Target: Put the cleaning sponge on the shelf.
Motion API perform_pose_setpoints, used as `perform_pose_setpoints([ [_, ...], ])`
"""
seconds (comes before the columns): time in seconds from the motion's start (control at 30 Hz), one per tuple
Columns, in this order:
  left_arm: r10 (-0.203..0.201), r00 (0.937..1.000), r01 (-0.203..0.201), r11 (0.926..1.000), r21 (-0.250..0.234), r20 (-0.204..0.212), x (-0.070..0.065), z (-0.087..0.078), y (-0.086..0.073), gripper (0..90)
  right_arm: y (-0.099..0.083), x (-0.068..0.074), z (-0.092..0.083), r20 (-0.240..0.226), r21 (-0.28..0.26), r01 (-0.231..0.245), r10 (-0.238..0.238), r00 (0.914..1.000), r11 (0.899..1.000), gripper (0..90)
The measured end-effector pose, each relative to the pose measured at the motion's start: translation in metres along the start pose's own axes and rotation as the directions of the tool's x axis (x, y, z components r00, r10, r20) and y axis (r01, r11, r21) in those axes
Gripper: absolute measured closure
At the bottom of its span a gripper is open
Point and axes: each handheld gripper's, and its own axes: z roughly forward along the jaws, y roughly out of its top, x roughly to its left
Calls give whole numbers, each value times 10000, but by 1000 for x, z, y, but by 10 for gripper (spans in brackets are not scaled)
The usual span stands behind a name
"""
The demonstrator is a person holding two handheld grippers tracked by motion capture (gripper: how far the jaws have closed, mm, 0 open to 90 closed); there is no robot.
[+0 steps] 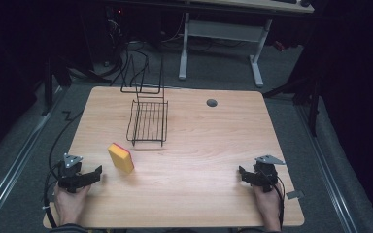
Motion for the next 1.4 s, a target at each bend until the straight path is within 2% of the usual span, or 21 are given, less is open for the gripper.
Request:
perform_pose_setpoints([
  [0.4,113,9997,-104,9989,-466,203,-3,-26,-6,123,0,0,0,1,-2,-6,6,10000,10000,232],
  [0.8,459,9961,-399,9961,-792,757,-16,-46,-11,85,0,0,0,1,7,-30,30,10000,10000,232],
  [1.07,828,9887,-725,9937,-851,1252,-32,-52,-9,49,0,0,0,4,7,-30,30,10000,10000,232],
  [1.4,1227,9766,-1132,9916,-631,1764,-50,-51,-2,10,0,0,0,-2,18,-44,44,10000,10000,232],
])
